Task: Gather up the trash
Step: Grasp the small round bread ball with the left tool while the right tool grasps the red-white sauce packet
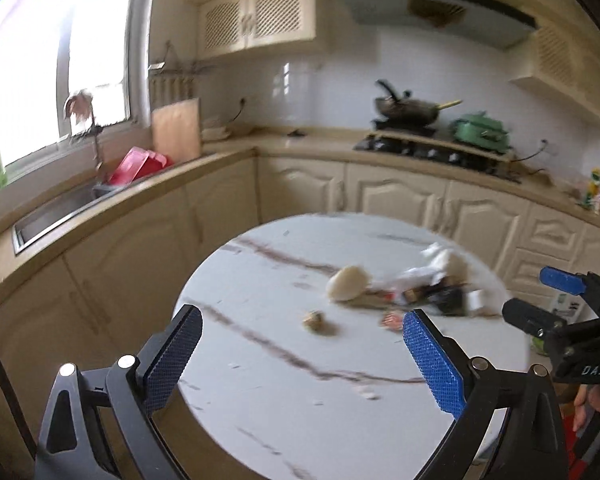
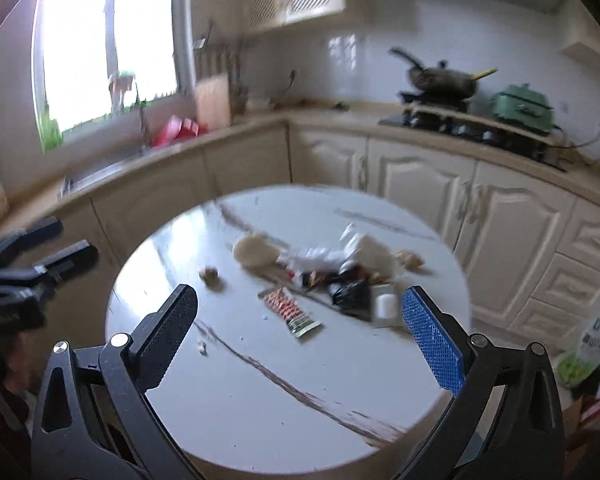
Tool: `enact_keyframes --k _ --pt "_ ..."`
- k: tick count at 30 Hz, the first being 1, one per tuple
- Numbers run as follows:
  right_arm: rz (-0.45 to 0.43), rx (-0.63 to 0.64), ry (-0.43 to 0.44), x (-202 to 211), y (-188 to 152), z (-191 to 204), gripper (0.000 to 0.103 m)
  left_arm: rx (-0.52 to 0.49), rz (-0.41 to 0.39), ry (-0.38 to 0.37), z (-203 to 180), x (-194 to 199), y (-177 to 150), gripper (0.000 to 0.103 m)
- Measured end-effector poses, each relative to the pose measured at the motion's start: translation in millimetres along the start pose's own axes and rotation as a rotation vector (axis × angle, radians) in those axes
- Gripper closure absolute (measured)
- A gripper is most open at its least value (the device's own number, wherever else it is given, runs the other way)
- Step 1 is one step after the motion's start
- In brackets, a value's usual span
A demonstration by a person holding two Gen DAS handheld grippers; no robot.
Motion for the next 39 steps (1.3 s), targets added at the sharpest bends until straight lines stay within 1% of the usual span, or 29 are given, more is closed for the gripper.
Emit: enact_keyframes --k 1,3,5,8,9,10,13,14,16,20,24,26,27,29,30,31,34,35,36,37,38,39 --pt "0.045 0.008 0.015 -19 -3 4 0.001 0.002 0.015 0.005 -1 -8 -1 0.004" --pt "0.091 0.019 0.025 -41 -11 5 0.001 0.003 0.047 0.022 1 -26 -2 0.004" --pt "0.158 0.045 0.033 -69 -20 7 0.001 -0.004 0.078 0.027 1 -40 -5 0.004" --pt "0.234 0.067 0.038 -102 -34 6 0.004 -0.009 0.108 0.028 3 -58 -5 0.004" --pt "0.247 0.069 0.041 -110 -37 5 0.007 -0.008 0.118 0.026 4 -63 -5 0.004" --pt "0.266 0.074 0.047 -121 -41 5 0.007 -0.008 0.127 0.024 3 -76 -2 0.004" --pt "0.294 0.087 0.036 -137 -48 4 0.007 -0.016 0.158 0.024 5 -96 6 0.004" --pt "0.3 0.087 0.04 -141 -50 3 0.007 -0.017 0.165 0.023 14 -110 12 0.004" --pt "0.308 0.091 0.036 -146 -51 2 0.01 -0.022 0.185 0.019 25 -140 14 0.004" --pt "0.304 0.091 0.037 -152 -52 -2 0.016 -0.022 0.218 -0.017 25 -178 14 0.004" --pt "0.319 0.099 0.05 -154 -53 -2 0.029 -0.009 0.259 -0.073 21 -208 15 0.004" --pt "0.32 0.107 0.058 -154 -53 -3 0.031 0.003 0.286 -0.097 20 -226 16 0.004" --pt "0.319 0.107 0.06 -153 -53 -3 0.034 0.006 0.294 -0.102 20 -233 18 0.004" --pt "0.314 0.122 0.08 -150 -53 -1 0.049 0.002 0.315 -0.103 20 -250 21 0.004" --pt "0.311 0.125 0.086 -149 -52 -1 0.068 -0.004 0.318 -0.1 20 -257 23 0.004" --pt "0.311 0.132 0.086 -147 -52 -1 0.076 -0.01 0.317 -0.106 20 -263 26 0.004" --pt "0.302 0.127 0.108 -146 -53 -4 0.082 -0.012 0.325 -0.118 20 -282 32 0.004" --pt "0.3 0.123 0.114 -145 -53 -4 0.083 -0.01 0.329 -0.122 21 -288 34 0.008" --pt "0.297 0.115 0.12 -145 -53 -6 0.086 -0.011 0.337 -0.122 21 -295 36 0.013" --pt "0.292 0.105 0.129 -144 -54 -7 0.086 -0.013 0.343 -0.122 22 -302 37 0.014" --pt "0.291 0.096 0.134 -144 -54 -8 0.086 -0.015 0.351 -0.114 24 -310 38 0.019" --pt "0.291 0.086 0.14 -144 -54 -9 0.086 -0.024 0.364 -0.106 23 -315 36 0.03"
Point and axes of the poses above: each gripper's, at about its wrist camera, not at the fingertips, and x roughly against the way its jaws point, z to its left, y to its top, the point moved 2 cm from there along -x, roughly the way its jaws point, and after that the axes turned 7 degrees about -z, right-handed, at the moved point
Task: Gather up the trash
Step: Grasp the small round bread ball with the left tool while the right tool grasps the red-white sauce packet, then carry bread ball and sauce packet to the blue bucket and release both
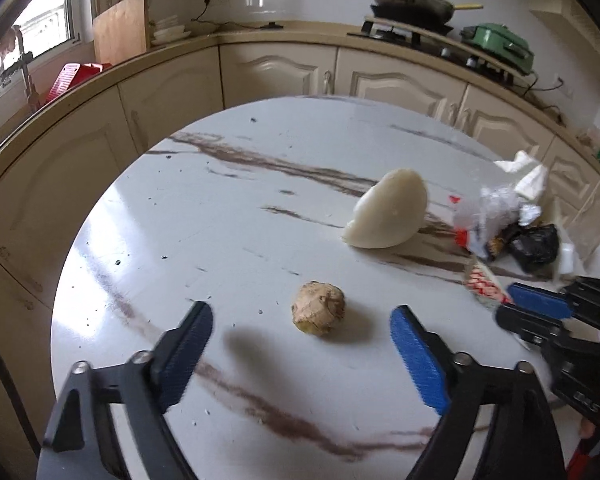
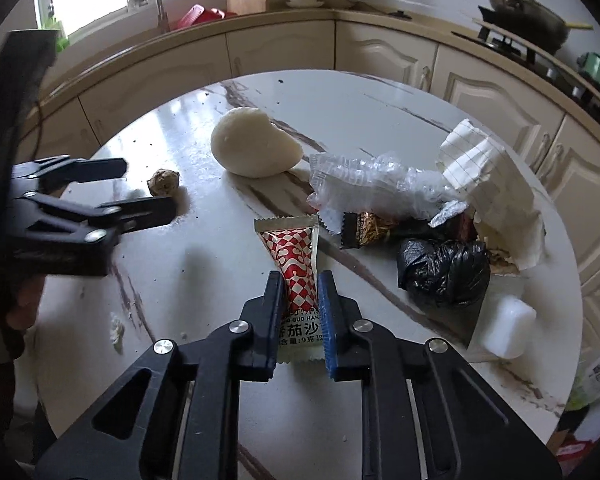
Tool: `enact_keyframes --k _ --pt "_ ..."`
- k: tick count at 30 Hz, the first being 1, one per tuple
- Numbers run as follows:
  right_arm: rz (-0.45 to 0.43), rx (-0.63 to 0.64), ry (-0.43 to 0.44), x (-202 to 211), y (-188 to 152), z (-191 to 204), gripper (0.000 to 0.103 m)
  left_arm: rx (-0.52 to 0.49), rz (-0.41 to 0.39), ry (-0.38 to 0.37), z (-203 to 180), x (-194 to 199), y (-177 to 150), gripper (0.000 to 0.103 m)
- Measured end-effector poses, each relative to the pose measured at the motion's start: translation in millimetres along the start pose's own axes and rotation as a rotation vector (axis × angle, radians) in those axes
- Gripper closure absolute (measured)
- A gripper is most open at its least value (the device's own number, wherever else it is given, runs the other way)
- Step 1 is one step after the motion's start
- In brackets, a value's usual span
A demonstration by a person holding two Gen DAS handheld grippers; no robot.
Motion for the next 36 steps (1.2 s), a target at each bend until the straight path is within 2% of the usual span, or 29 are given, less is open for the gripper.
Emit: enact_keyframes --k 5,7,8,9,14,20,30,36 --pt "-0.005 -0.007 0.016 1 -1 -1 0.086 -0.011 0.003 0.014 4 -16 16 0.04" --pt "-0.008 -0.01 0.018 0 -1 0 0.086 -0.02 -0.009 0.002 2 -21 21 0.055" --pt "-0.008 -0.014 0.021 1 -1 0 0.086 -0.023 -0.014 -0.006 2 -21 22 0.074" --pt "-0.01 -0.016 0.024 1 -2 1 0.086 -0.023 -0.014 -0.016 1 -22 22 0.081" --pt "-0.014 -0.03 0.04 6 -6 3 0.087 -0.015 -0.031 0.0 2 -21 19 0.082" --pt "-0.051 -0.039 0.058 29 -9 10 0.089 -0.009 -0.11 -0.02 -14 29 0 0.082" --pt "-0.192 -0.077 0.068 115 -18 9 0.089 -0.11 -0.241 -0.077 -91 121 -24 0.082" --pt "-0.29 -0.147 0.035 184 -42 -28 0.089 -0.194 -0.274 -0.137 -160 156 -34 0.082"
Point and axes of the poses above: each gripper's, at about its wrist camera, not at the fingertips, and x roughly against the way its jaws point, z to its left, y to its top, the point moved 2 cm from there along -x, roughly the way its jaws point, and after that the axes turned 7 degrees about -z, right-handed, at the moved point
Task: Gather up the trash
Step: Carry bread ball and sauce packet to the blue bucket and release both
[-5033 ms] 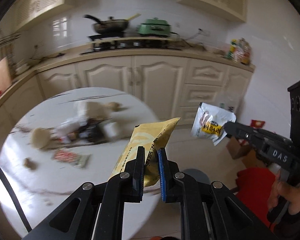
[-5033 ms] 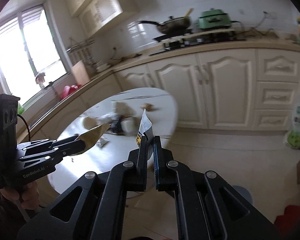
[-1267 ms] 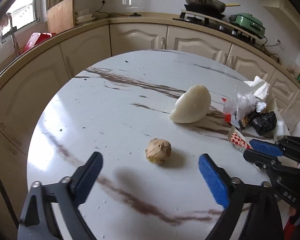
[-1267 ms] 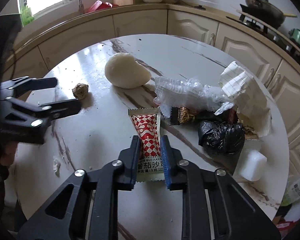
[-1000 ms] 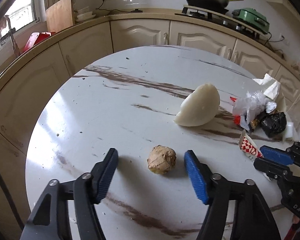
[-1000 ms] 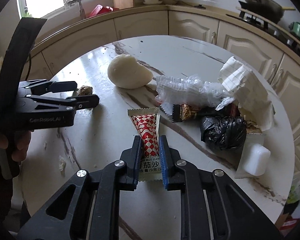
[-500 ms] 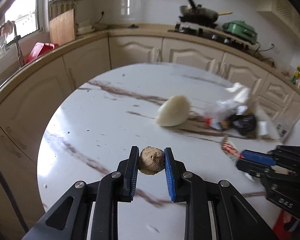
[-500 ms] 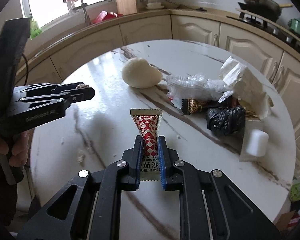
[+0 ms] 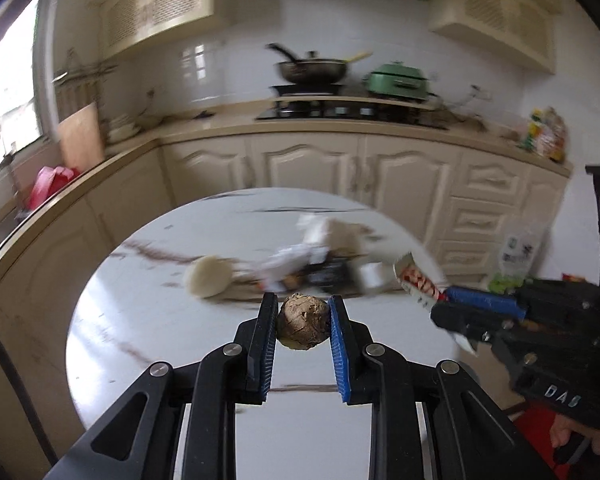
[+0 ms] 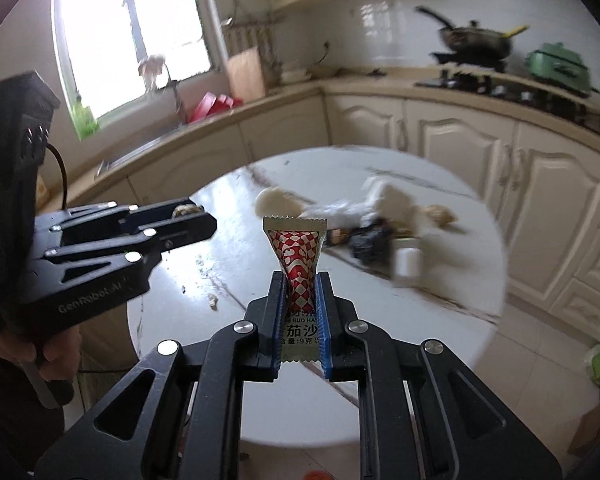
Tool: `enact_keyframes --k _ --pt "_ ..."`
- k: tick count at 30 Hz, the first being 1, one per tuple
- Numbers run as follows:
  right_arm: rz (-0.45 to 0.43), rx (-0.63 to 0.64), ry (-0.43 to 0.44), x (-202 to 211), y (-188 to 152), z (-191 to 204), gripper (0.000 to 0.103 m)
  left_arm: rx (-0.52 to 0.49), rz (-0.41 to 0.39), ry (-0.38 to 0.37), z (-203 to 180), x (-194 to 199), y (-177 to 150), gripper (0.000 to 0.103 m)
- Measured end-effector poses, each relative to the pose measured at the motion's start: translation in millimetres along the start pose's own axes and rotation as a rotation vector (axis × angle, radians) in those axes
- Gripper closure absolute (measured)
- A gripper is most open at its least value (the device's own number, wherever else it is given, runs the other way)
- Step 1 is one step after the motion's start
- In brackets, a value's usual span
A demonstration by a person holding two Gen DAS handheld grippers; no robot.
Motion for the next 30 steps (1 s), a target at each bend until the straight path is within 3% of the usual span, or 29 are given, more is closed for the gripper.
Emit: enact_keyframes --k 9,12,17,23,30 --pt "-0.062 -0.162 -0.175 102 -43 -109 0.089 -0.144 0.041 -0.202 -141 -26 12 0.082" --pt "-0.057 -0.236 -0.237 126 -67 -150 0.089 -0.175 0.092 -0.297 -190 -50 7 0.082" --pt "-0.035 -0.343 -0.325 156 -110 -212 0.089 -0.227 0.183 -0.378 -256 -94 -13 0.082" --pt "0.001 -0.441 -0.389 170 -153 -267 0.089 -0.252 0.289 -0.425 -317 -158 -34 0.082" --pt "0.039 -0.514 -0.407 168 -192 -302 0.089 -0.286 0.366 -0.415 -365 -241 -34 0.08"
Point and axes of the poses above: each gripper's, at about its wrist camera, not at the fingertips, and x roughly against the way its jaws point, z to its left, y to its top, the point moved 2 cm from there along -x, roughly the way its jaws point, and after that the axes turned 7 degrees about -z, right-handed, at the moved point
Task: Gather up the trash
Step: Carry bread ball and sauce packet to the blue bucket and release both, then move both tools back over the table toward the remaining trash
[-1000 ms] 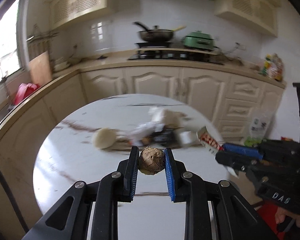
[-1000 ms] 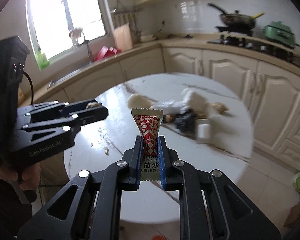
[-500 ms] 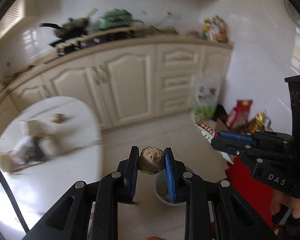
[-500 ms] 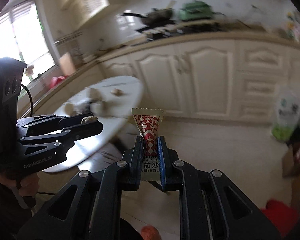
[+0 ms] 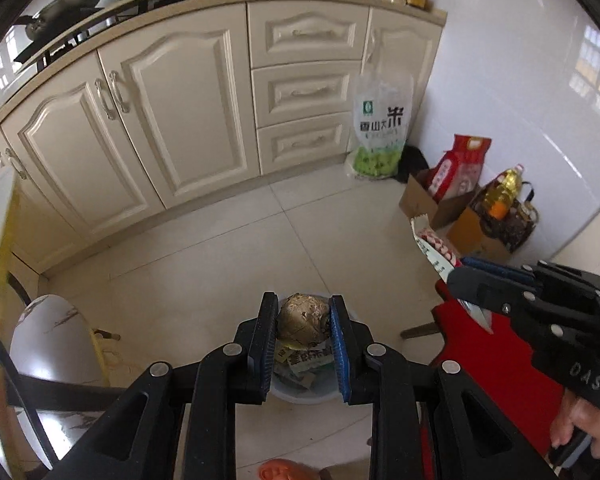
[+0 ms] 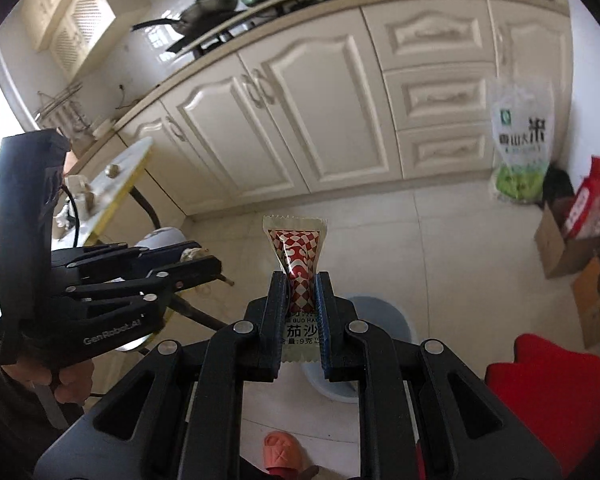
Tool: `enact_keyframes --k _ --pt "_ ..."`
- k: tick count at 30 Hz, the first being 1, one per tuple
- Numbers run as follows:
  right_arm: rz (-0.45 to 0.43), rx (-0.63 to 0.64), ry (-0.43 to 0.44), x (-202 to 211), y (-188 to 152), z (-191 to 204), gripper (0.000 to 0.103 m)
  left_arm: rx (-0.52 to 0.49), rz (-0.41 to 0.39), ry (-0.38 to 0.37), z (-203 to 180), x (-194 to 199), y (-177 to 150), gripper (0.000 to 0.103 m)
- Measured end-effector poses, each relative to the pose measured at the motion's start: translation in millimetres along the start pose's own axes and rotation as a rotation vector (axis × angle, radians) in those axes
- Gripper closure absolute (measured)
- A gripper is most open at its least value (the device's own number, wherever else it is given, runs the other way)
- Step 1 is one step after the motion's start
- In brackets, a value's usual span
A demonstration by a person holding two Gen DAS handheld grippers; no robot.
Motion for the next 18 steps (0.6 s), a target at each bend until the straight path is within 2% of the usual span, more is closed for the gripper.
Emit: enact_keyframes --k 1,2,3,5,9,10,11,18 --pt "0.008 -0.007 -0.002 -5 -2 -3 0.089 -0.004 0.004 0.005 3 -15 9 0.08" --pt "0.013 -0.013 -0.003 -8 -4 -6 0.089 -0.005 0.009 0.008 2 -25 14 0.075" --pt "0.018 -0.019 -0.005 -11 -6 -10 0.089 -0.003 0.021 0.004 2 -37 18 0.059" --pt "0.034 -0.033 -0.007 -20 -11 -17 0.089 0.007 0.034 0.026 6 -60 25 0.037" --pt "0.055 -0.044 -0.01 -32 -17 -21 0.089 0.03 0.022 0.035 11 -73 26 0.033" --pt "0.063 -0.05 -0.008 -36 -19 -23 0.089 -0.004 0.076 0.001 14 -70 23 0.033" --pt "0.068 -0.053 -0.007 -39 -21 -23 0.089 0.003 0.073 0.009 16 -67 22 0.033" --pt "0.09 -0.058 0.011 -60 -24 -14 0.088 0.038 -0.011 0.057 29 0 7 0.032"
Point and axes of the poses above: each gripper's, at about its wrist camera, not at the fingertips, and x roughly against the way its jaws point, z to its left, y to its top, the point moved 2 cm from there along -x, roughly the way its jaws point, and after that the axes turned 7 degrees about -z, right-handed, at the moved point
